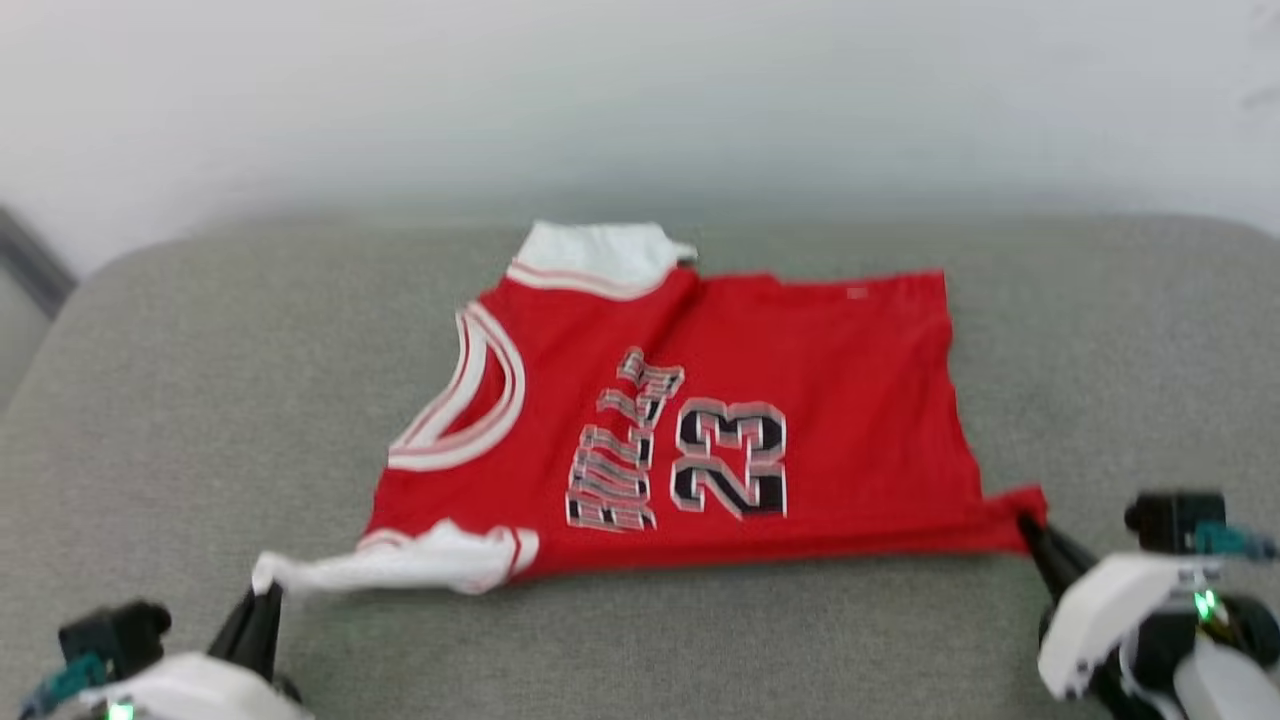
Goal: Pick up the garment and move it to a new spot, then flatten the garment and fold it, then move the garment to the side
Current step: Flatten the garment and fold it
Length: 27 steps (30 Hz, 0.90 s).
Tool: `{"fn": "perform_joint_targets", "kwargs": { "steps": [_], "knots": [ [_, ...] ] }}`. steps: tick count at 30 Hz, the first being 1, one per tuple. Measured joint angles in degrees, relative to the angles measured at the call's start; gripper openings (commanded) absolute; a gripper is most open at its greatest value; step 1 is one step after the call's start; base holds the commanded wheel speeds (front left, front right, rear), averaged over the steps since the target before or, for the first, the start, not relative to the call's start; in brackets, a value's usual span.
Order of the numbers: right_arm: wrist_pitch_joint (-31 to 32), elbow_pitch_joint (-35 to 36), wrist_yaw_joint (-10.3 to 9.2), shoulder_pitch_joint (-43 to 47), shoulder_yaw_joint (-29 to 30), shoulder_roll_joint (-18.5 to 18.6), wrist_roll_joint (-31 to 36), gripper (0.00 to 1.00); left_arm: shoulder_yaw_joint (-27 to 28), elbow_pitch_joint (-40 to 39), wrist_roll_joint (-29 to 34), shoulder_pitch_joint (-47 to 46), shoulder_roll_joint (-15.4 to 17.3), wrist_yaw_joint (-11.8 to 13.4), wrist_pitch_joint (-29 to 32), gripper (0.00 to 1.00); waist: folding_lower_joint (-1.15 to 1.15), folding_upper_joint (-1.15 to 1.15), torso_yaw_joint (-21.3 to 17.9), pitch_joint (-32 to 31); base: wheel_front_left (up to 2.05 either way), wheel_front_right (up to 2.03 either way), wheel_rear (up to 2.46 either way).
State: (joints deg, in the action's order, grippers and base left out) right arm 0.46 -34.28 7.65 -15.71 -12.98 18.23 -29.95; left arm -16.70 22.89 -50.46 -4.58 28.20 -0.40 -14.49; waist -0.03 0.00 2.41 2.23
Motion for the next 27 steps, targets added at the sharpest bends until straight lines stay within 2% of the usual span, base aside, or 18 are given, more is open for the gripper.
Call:
{"fn": "perform_joint_targets", "kwargs": {
  "steps": [4,9,15,20,27],
  "knots": [
    [2.1,7.4,0.02,9.8,4.3,-0.7,1.1,0.0,0.8,-7.5,-1.6,8.8,1.4,3.7,2.4,0.0,0.0,0.0,0.8,-3.0,0.0,0.0,0.0],
    [7.2,19.1,0.02,21.6,10.9,-4.0,4.5,0.0,2.1,-17.4,-3.3,17.6,3.8,8.5,5.8,0.0,0.0,0.0,2.0,-4.7,0.0,0.0,0.0],
    [16.4,33.3,-0.02,30.5,16.1,-8.8,8.8,0.0,4.0,-26.9,-3.6,21.6,7.0,12.6,8.1,0.0,0.01,0.0,2.3,-4.6,0.0,0.0,0.0],
    [21.7,38.7,-0.1,29.6,16.6,-10.0,11.5,0.0,2.6,-28.9,-2.0,17.1,7.6,12.5,9.8,0.0,0.02,0.0,1.8,-3.2,0.0,0.0,0.0],
    [24.9,36.9,-0.13,21.3,14.1,-9.0,13.9,0.0,-0.9,-22.3,-0.5,5.0,4.6,9.4,10.5,0.0,0.03,0.0,1.2,1.0,0.0,0.0,0.0]
  ]
}}
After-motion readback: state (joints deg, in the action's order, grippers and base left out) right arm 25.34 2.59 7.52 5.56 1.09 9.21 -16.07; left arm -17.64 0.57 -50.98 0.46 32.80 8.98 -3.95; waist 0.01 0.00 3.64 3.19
